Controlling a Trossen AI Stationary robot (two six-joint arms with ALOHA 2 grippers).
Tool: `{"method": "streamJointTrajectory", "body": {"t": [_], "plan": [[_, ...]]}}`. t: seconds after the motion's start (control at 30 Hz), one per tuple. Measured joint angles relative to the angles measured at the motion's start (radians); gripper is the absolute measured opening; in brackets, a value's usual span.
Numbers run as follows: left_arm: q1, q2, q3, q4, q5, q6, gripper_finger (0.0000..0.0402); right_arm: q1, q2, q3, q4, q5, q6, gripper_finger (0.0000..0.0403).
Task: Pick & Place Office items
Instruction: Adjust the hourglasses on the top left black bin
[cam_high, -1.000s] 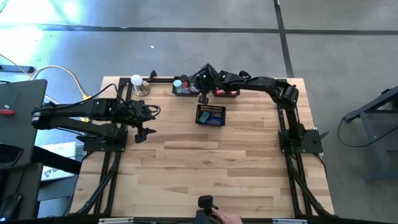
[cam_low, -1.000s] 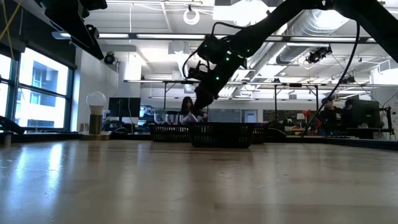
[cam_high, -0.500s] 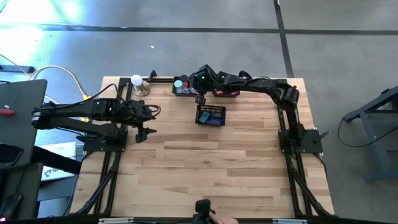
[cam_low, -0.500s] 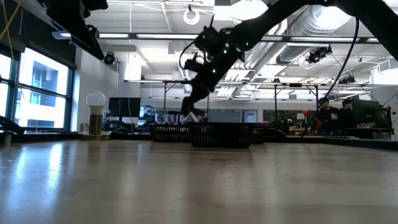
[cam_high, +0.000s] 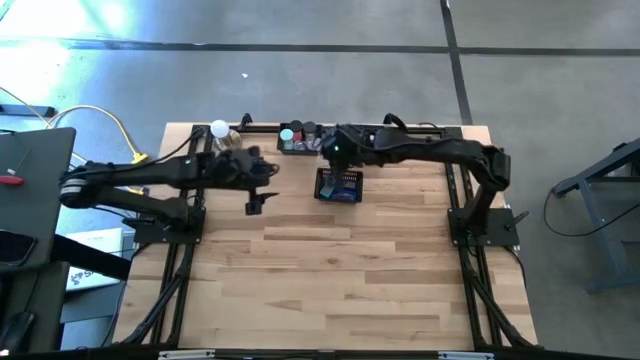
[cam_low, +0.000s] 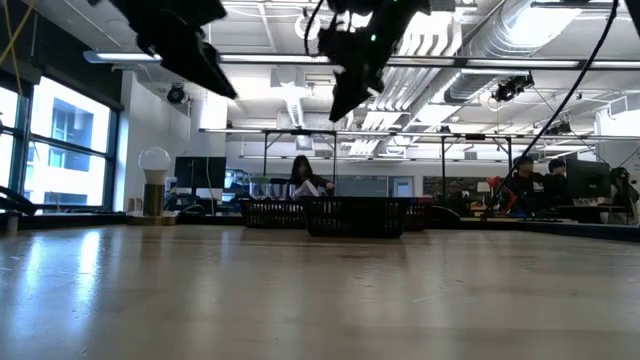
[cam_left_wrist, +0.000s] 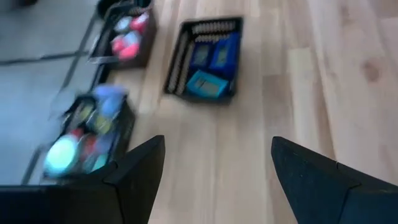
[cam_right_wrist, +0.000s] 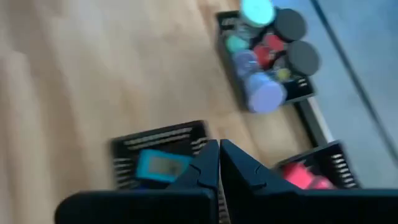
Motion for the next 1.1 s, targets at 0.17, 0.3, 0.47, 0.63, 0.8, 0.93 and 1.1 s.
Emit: {"method": "streamJointTrajectory", "body": {"t": [0.17,0.3,0.47,0.63,0.8,0.93,1.1], "plan": [[0.129,0.127,0.000,0.209,0.109,0.130,0.0287,0.102,-0.066,-0.002,-0.146,0.017,0.133,0.0002],[0.243,0.265,0.000,0.418,0.250,0.258,0.0287,0.210,-0.112,-0.034,-0.212,0.109,0.232,0.0002],[0.367,0.440,0.000,0.618,0.348,0.281,0.0287,0.348,-0.177,-0.118,-0.236,0.215,0.372,0.0002],[0.429,0.572,0.000,0.764,0.354,0.228,0.0287,0.461,-0.236,-0.229,-0.217,0.307,0.517,0.0002],[0.436,0.661,0.000,0.874,0.343,0.283,0.0287,0.521,-0.252,-0.278,-0.214,0.343,0.632,0.0002],[0.436,0.701,0.000,0.948,0.342,0.327,0.0287,0.530,-0.251,-0.288,-0.207,0.343,0.657,0.0002],[0.446,0.738,0.000,1.021,0.345,0.327,0.0287,0.529,-0.251,-0.290,-0.200,0.340,0.664,0.0002]]}}
